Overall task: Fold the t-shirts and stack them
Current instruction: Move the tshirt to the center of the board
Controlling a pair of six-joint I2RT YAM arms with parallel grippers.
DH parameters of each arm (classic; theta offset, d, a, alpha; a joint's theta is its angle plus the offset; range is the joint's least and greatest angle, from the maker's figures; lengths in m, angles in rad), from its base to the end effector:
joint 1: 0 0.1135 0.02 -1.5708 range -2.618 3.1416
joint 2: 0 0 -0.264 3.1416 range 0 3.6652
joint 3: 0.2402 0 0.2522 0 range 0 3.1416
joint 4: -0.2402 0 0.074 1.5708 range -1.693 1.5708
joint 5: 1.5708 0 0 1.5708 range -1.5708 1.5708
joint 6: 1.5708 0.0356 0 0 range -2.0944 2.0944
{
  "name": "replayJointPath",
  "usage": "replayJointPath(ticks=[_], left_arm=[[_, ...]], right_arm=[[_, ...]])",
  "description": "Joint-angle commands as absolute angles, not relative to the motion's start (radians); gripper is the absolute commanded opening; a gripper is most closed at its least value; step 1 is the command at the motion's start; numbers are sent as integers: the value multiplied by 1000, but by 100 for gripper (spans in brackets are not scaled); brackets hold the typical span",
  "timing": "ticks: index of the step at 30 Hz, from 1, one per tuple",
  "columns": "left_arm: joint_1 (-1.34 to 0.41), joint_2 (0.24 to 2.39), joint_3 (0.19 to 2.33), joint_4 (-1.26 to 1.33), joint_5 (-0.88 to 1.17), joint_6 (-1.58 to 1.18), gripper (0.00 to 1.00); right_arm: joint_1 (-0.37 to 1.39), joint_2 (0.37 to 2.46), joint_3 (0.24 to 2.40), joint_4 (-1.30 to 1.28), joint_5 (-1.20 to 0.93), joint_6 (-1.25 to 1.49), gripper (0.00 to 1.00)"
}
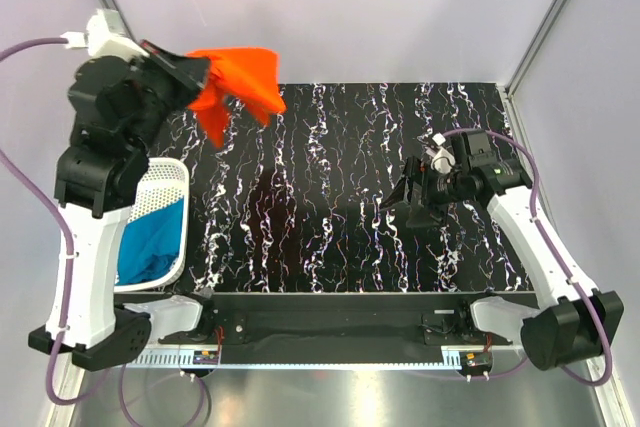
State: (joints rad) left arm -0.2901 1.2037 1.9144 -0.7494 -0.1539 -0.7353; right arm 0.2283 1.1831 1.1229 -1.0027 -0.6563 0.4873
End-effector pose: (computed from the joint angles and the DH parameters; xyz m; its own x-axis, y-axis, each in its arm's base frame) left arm 0.1749 -0.0465 0.5610 -0.1187 -0.6564 -0.7451 0.0759 0.7422 -0.6659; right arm 0.2075 0.0705 0.3138 -0.9713 0.1552 -0.1801 -0.0153 0.7151 0.6988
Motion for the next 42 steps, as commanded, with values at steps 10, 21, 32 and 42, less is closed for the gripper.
replayJointPath(ticks=[10,21,32,42], left_arm=[[-515,1244,1695,-736,206,-822,0],[-571,1385,1689,-739,230,-815,0],[-571,1508,1743,-746,423,-779,0],[-574,1393,1663,-742,416,-804,0]], right_arm=[[238,1103,1052,-874,-730,502,82],[340,1104,1069,-732,-808,515,92],[657,1222,1117,-410,-331,489,87],[658,1226,1083,-443,-233,460,74]])
